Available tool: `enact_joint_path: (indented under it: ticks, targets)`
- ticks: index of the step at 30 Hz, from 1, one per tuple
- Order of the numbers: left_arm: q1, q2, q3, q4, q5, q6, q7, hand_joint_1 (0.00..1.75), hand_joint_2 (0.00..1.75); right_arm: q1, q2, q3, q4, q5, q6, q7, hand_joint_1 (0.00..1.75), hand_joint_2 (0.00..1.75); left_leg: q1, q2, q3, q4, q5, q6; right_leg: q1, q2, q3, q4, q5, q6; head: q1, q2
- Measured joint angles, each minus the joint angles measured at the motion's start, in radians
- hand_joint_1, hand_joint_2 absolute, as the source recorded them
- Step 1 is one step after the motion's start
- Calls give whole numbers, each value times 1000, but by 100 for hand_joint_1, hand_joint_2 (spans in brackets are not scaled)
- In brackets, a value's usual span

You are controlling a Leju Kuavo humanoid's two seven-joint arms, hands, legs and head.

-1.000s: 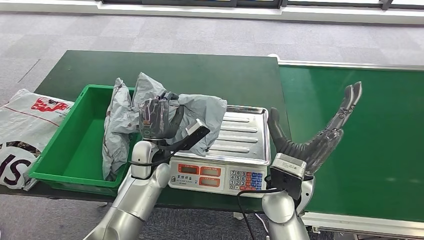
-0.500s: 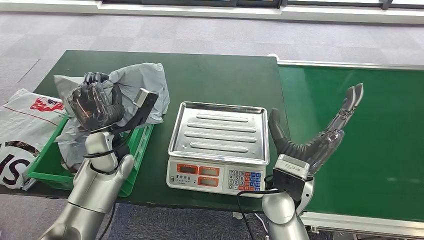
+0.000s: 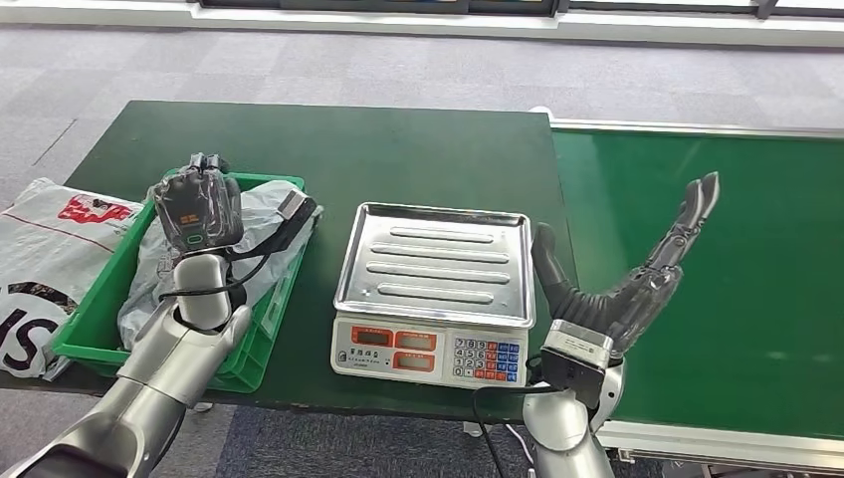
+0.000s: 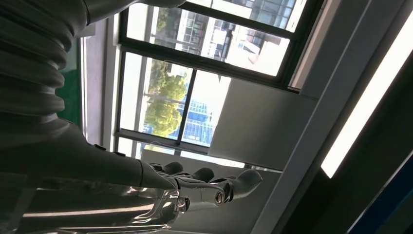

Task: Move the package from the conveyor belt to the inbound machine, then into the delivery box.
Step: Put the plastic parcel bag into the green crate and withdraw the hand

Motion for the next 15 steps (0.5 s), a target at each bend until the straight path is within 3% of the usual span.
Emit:
enact_joint_path:
  ticks: [7, 13, 14, 15]
  targets:
    - [-63, -15, 0, 212, 0, 51, -60, 175, 175, 1, 0, 0, -7, 7, 0, 17, 0, 175, 0, 0, 0, 0, 0, -1, 0, 0, 0, 0, 0, -1, 0, 0]
    - [-136, -52, 10, 493, 0, -56, -48, 175, 175, 1, -1, 0, -17, 16, 0, 14, 0, 175, 0, 1, 1, 0, 1, -1, 0, 1, 0, 0, 2, -2, 0, 0]
    - [-143, -55, 12, 521, 0, -61, -46, 149, 175, 1, -1, -1, -19, 17, 0, 14, 0, 175, 0, 2, 1, 0, 1, -1, 0, 1, 0, 0, 2, -2, 0, 0]
    - [-150, -58, 15, 545, 0, -63, -45, 106, 175, 1, -1, -1, -19, 17, 0, 14, 0, 175, 0, 1, 1, 0, 1, -1, 0, 1, 0, 0, 2, -2, 0, 0]
